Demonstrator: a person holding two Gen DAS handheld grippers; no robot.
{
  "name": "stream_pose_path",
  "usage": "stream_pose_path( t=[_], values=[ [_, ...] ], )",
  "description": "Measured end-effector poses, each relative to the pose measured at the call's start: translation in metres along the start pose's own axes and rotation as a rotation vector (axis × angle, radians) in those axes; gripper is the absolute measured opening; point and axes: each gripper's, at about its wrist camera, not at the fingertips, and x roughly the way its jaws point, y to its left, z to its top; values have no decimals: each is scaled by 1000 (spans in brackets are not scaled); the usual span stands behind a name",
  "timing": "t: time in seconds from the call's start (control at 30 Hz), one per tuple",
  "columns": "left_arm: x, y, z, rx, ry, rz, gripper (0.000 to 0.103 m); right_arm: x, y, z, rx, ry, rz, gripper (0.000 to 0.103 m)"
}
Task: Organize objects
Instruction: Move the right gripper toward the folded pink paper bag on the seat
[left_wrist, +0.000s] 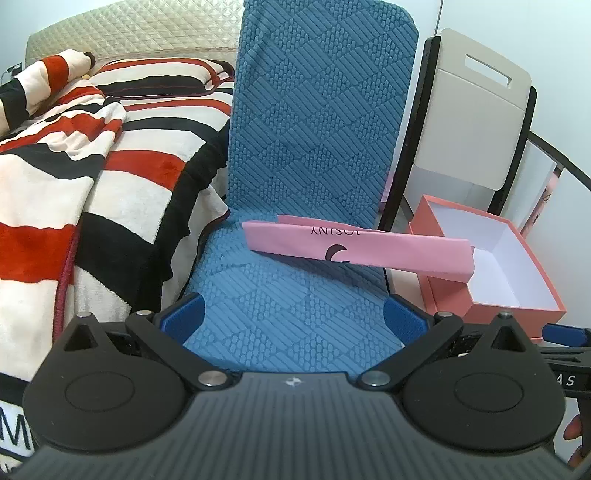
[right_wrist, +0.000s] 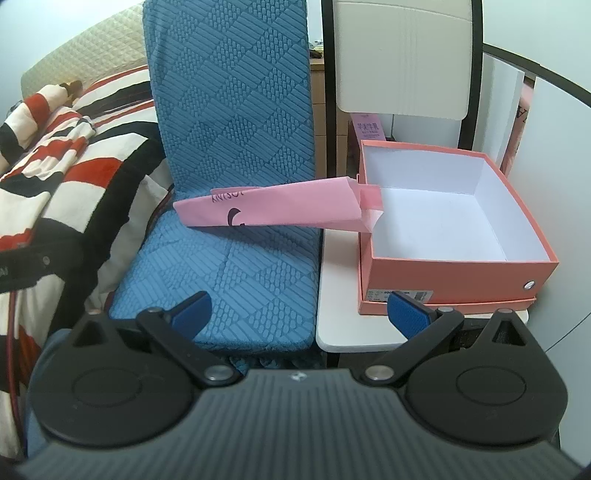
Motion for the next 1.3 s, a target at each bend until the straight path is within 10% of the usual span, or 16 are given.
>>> stream_pose_path(
  t=[1.3],
  values=[
    [10, -18, -1, 6, 23, -20, 103, -4, -19, 6, -11, -5, 17, 103]
  ],
)
